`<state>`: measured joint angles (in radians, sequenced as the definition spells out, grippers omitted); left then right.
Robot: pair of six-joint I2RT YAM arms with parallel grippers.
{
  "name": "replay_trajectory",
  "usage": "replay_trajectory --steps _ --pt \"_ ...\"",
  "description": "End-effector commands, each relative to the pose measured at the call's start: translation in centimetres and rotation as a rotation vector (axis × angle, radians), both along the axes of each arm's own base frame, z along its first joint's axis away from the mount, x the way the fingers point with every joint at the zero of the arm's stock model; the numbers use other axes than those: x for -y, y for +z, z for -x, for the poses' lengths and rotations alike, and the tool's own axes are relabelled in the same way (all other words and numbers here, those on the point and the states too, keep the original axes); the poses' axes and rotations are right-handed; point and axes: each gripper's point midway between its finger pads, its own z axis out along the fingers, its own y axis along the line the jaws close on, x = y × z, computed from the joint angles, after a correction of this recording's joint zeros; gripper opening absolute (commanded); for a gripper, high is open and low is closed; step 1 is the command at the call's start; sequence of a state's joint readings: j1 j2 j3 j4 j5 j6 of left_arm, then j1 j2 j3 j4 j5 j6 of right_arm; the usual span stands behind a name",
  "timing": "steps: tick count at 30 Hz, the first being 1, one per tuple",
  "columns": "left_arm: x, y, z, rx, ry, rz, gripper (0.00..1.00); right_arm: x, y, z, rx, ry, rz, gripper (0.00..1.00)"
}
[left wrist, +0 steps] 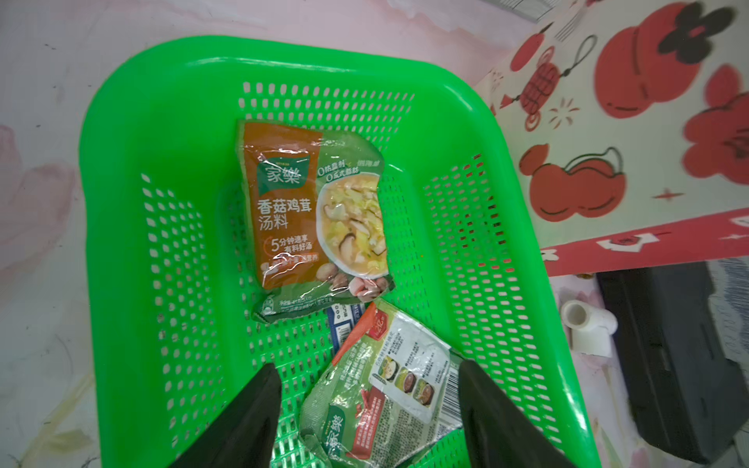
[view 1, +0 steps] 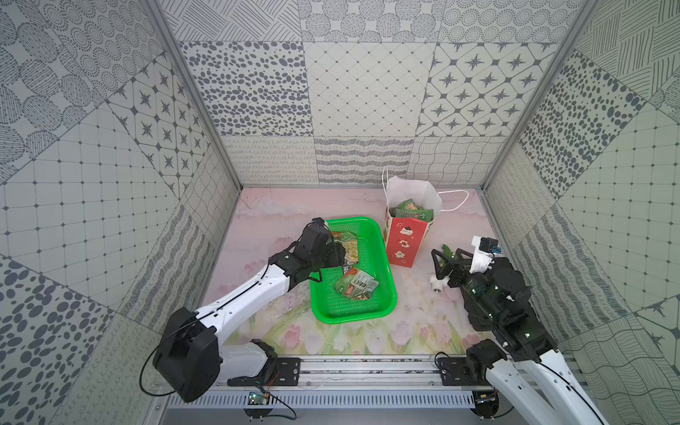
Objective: Place the condiment packets inside the bag
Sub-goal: Pick up the condiment packet from the storage box.
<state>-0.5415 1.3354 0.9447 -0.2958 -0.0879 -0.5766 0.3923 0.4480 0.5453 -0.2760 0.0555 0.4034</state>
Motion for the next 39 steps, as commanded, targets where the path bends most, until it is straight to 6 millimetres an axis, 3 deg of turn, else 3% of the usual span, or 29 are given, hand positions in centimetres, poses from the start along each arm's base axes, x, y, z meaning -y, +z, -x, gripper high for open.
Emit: replay_trajectory --steps 1,9,13,17,25,31,39 --pt "-1.8 -3.2 -1.7 -0.097 0.087 -0.196 0.68 0.8 0.6 -0.4 0.051 -0.052 0.006 0.97" --pt "-2.0 -6.4 -4.5 -0.170 0.153 -0.326 0.67 1.0 0.2 -0.4 0.046 -0.062 0.006 0.97" --pt "-2.2 -7.7 -5.7 -0.190 0.191 -0.359 0.72 1.1 0.2 -0.4 0.046 -0.068 0.005 0.97" --pt "-2.3 -9.4 -6.9 -0.234 0.220 -0.313 0.81 0.9 0.1 -0.4 0.043 -0.058 0.003 0.97" --pt "-2.1 -11.7 -9.1 -0.276 0.250 -0.145 0.82 0.9 -0.1 -0.5 0.039 -0.060 0.004 0.97" --pt "-0.8 -11.1 -10.2 -0.243 0.208 0.030 0.77 0.8 -0.2 -0.5 0.036 -0.055 0.005 0.97" --pt "1.4 -8.2 -10.5 -0.142 0.103 0.246 0.63 0.7 -0.3 -0.6 0.033 -0.050 0.006 0.97"
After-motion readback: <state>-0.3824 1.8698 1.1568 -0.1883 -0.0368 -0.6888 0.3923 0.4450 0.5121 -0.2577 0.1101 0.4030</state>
